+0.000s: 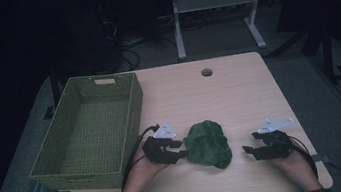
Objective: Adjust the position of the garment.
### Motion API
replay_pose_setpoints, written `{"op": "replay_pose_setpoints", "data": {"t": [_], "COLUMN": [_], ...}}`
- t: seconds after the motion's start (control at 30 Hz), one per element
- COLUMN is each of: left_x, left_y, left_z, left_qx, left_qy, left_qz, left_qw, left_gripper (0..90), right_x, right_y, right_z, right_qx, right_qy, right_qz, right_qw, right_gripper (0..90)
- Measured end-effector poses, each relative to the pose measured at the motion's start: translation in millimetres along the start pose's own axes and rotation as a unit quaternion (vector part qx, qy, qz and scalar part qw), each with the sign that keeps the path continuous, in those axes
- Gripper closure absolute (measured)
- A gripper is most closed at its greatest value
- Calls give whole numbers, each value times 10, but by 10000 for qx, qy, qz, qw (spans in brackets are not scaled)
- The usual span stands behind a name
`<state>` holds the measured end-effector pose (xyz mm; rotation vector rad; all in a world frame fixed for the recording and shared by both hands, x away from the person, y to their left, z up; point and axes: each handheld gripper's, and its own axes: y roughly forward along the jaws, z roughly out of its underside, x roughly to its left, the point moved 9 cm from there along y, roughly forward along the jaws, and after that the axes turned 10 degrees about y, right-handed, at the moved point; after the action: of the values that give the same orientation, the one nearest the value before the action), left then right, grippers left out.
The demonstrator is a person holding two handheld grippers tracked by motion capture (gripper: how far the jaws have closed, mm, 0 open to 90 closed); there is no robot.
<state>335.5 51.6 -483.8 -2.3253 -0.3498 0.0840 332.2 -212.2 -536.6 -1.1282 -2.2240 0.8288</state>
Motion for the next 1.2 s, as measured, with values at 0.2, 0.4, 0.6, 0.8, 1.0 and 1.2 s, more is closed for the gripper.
{"op": "replay_pose_setpoints", "data": {"t": [0.2, 0.4, 0.6, 0.8, 1.0, 1.2], "left_x": [25, 21, 28, 49, 68, 72], "left_y": [-85, -81, -19, 105, 254, 405], "left_z": [-134, -248, -324, -392, -379, -286], "left_qx": [-35, 75, 271, 452, 569, 766], "left_qy": [153, 353, 628, 827, 877, 967], "left_qz": [-67, -51, 51, 207, 381, 551], "left_qw": [9999, 9993, 9976, 9953, 9938, 9908], "left_gripper": [406, 308, 225, 173, 147, 134], "right_x": [-36, -84, -85, -85, -85, -89], "right_y": [-15, 14, 14, 14, 14, 14], "right_z": [66, 73, 73, 73, 73, 72], "right_qx": [-140, -193, -191, -192, -193, -197], "right_qy": [43, 95, 99, 98, 100, 105], "right_qz": [74, 160, 160, 161, 162, 172], "right_qw": [9999, 9996, 9996, 9996, 9996, 9996], "right_gripper": [252, 138, 137, 137, 138, 138]}}
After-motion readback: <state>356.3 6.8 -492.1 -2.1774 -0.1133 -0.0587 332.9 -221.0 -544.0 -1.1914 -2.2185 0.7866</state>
